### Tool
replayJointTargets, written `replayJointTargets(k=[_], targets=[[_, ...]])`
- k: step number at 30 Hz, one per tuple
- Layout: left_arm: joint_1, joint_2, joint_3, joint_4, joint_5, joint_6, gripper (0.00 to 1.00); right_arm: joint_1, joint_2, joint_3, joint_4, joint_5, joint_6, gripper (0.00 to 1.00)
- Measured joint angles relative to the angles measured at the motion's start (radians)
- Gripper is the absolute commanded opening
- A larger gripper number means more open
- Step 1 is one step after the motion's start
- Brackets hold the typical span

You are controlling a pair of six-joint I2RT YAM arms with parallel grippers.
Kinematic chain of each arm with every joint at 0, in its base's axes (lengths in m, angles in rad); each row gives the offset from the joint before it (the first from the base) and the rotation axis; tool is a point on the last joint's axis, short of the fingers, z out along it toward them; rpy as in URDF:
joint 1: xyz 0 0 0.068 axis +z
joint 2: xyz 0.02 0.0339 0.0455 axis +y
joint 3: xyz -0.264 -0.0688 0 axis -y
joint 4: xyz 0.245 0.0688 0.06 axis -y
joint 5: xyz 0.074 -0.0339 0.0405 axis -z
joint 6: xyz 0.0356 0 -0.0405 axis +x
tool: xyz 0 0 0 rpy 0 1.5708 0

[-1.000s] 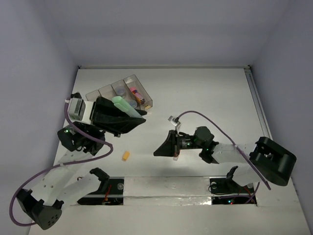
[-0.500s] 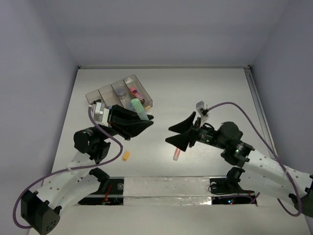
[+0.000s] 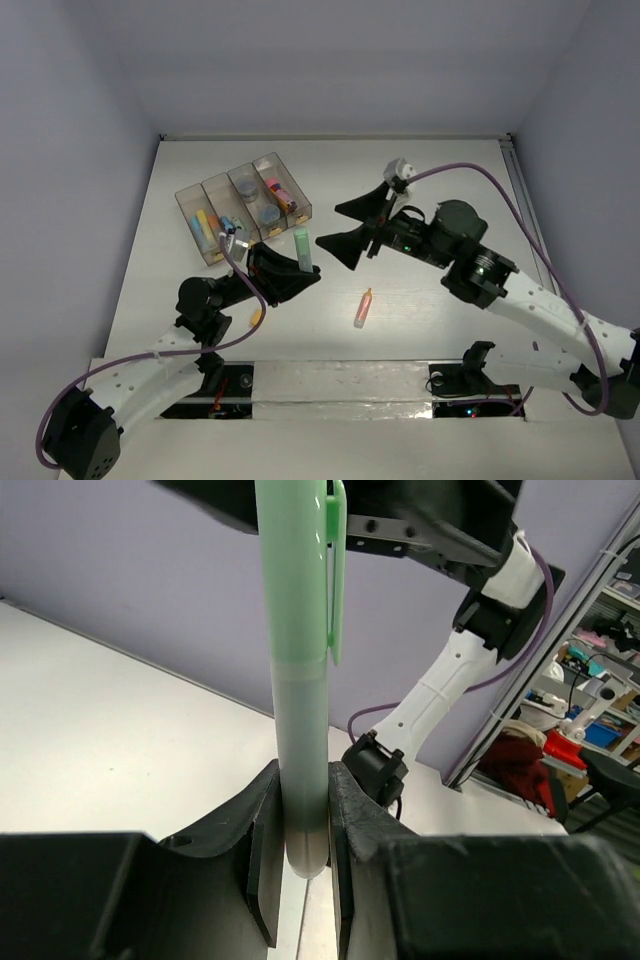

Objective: Sort the stationery into containers
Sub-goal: Close the pen cap on the pen.

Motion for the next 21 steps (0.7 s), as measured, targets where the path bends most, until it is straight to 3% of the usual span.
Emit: replayJointTargets(k=[7, 21], targets=[[-0.005, -0.002, -0.018, 0.007, 0.004, -0.002, 0.0, 0.0, 0.151, 0.074, -0.029, -0.041, -0.014, 0.96], [-0.019, -0.002, -0.021, 0.031, 0.009, -0.003, 0.0, 0.0, 0.216, 0.102, 0.002, -0.232, 0.027, 0.89]])
